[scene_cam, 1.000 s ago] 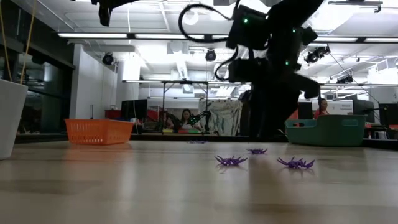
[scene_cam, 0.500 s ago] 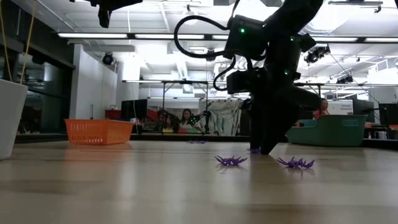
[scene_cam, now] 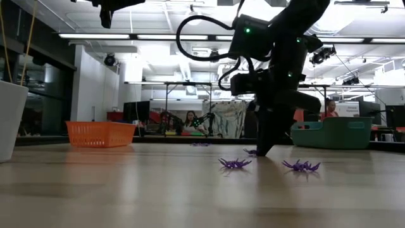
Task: Sort Halloween decoration
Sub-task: Put the violet spider toy into the yellow bin
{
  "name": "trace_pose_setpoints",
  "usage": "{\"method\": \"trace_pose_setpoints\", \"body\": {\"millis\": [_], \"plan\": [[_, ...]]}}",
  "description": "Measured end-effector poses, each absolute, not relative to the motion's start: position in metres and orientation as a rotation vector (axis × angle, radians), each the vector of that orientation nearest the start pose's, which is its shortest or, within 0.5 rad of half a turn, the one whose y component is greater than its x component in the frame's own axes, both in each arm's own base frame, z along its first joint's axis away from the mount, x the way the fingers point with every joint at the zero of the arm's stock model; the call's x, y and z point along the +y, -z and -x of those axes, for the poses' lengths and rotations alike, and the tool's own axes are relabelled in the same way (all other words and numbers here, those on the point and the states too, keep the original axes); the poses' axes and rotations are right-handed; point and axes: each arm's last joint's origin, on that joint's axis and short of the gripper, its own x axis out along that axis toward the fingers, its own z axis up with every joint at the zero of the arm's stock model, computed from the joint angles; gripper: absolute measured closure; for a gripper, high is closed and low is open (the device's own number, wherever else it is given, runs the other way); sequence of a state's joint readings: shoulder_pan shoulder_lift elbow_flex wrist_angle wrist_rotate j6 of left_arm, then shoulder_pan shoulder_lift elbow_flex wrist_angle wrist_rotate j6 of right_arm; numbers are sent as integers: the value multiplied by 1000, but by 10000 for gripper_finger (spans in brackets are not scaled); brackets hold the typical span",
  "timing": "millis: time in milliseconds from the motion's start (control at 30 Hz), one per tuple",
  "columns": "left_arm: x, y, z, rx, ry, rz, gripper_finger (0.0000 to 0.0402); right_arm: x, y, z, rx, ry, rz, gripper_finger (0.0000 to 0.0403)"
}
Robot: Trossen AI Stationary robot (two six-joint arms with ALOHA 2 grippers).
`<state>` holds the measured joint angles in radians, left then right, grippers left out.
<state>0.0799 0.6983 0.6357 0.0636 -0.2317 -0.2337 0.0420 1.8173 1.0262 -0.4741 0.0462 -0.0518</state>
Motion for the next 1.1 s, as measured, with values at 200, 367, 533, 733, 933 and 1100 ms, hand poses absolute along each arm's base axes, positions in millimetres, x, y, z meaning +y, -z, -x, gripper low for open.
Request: {"method": "trace_pose_setpoints", "body": {"millis": [200,367,533,733,933,1100], "plan": [[20,-318,-161,-37,-310,231,398,8,-173,-315,1195,53,100,402],[20,-317,-161,-31,-322,230,398,5,-207,-290,1082,164,35,402],[20,-315,-163,-11,-331,228,398,6,-221,-250,950,294,-94,403],[21,-306,-173,65,-335,164,398,16,-212,-214,670,315,-262,403],[20,-295,-189,134,-259,172,398,13,-231,-227,319,257,-302,403],[17,-300,-200,53,-141,181,401,3,-275,-253,158,253,-169,403]]}}
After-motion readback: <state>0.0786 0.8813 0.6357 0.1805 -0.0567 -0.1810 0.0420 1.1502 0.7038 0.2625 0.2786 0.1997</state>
